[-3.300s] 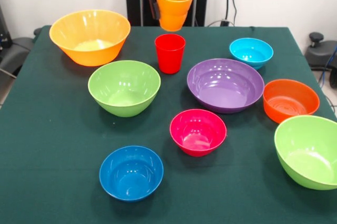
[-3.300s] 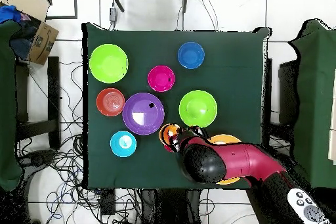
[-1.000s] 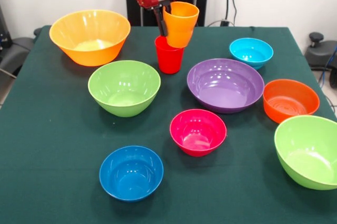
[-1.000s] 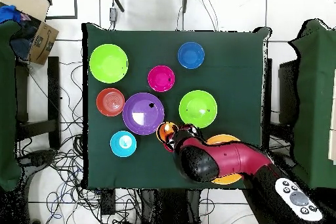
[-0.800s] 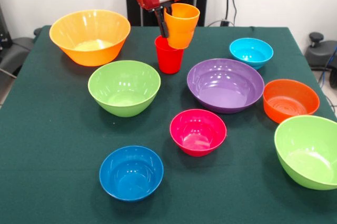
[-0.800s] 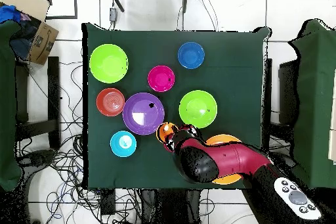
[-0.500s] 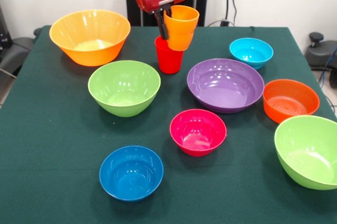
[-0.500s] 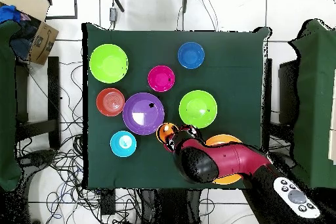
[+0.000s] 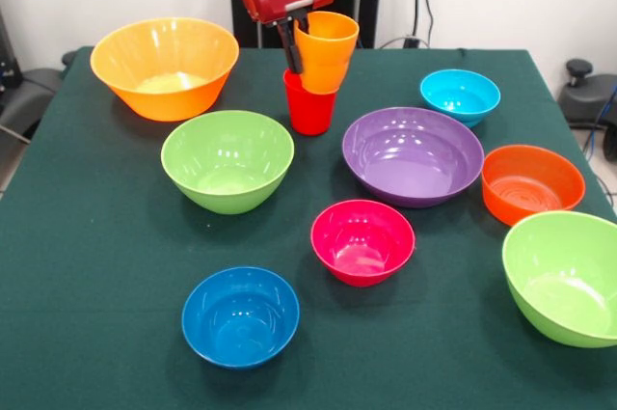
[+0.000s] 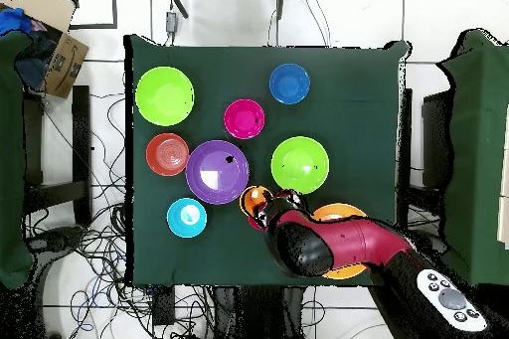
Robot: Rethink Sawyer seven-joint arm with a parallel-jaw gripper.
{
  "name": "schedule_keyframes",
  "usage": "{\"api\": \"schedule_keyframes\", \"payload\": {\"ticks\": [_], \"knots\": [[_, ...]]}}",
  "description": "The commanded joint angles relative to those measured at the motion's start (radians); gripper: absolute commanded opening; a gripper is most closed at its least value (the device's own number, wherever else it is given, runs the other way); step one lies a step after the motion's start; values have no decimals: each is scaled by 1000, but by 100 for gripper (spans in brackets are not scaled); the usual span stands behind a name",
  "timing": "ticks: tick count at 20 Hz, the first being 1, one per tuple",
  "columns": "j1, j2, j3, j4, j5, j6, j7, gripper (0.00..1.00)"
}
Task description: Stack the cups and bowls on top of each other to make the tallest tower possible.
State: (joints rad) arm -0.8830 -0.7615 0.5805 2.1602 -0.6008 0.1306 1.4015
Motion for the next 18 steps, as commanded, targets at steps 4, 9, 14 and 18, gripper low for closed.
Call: {"api": "schedule_keyframes", "payload": {"ticks": [4,9,14,18], "knots": [[11,23,-47,-47,-72,68,32,0],[2,34,-51,-37,-74,63,31,0],[-2,27,-56,-25,-64,82,31,0],[-2,30,-60,-25,-58,90,32,0]]}}
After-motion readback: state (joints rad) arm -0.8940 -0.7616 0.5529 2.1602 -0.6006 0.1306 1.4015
